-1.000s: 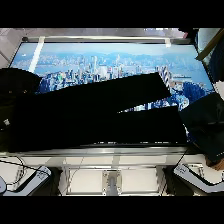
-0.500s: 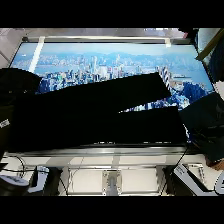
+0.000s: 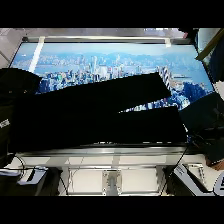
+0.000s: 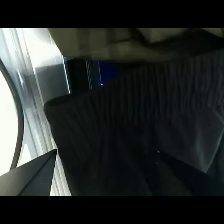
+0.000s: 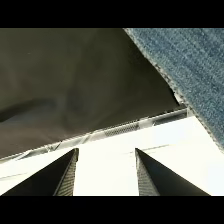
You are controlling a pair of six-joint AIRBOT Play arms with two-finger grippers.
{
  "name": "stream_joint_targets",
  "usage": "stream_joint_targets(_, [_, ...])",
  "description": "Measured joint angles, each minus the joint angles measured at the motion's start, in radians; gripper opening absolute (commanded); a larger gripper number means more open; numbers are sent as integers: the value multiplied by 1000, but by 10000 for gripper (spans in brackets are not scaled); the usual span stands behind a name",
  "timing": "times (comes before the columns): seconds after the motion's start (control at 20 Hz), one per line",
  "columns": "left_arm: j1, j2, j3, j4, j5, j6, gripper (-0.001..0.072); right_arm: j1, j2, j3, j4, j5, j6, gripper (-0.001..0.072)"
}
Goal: Fold the clothes and pants, and hang the long-sleeved shirts on hangers.
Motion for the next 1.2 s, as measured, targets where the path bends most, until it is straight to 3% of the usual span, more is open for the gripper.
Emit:
stream_joint_targets(0.2, [3, -30, -2, -15, 9, 20, 10, 0, 0, 34, 4, 16, 1, 411])
stream_joint_targets(0.55, [4, -38, 12, -21, 7, 56, 11, 0, 19, 92, -25, 61, 3, 413])
stream_joint_targets(0.7, [4, -37, 23, -22, 0, 64, 11, 0, 53, -25, -41, -27, 25, 414])
stream_joint_targets(0.95, [4, -37, 29, -22, -3, 87, 11, -1, 23, -198, 94, -232, 79, 414])
stream_joint_targets(1.2, [4, -37, 30, -22, -3, 100, 11, -111, -63, -235, 190, -219, 53, 413])
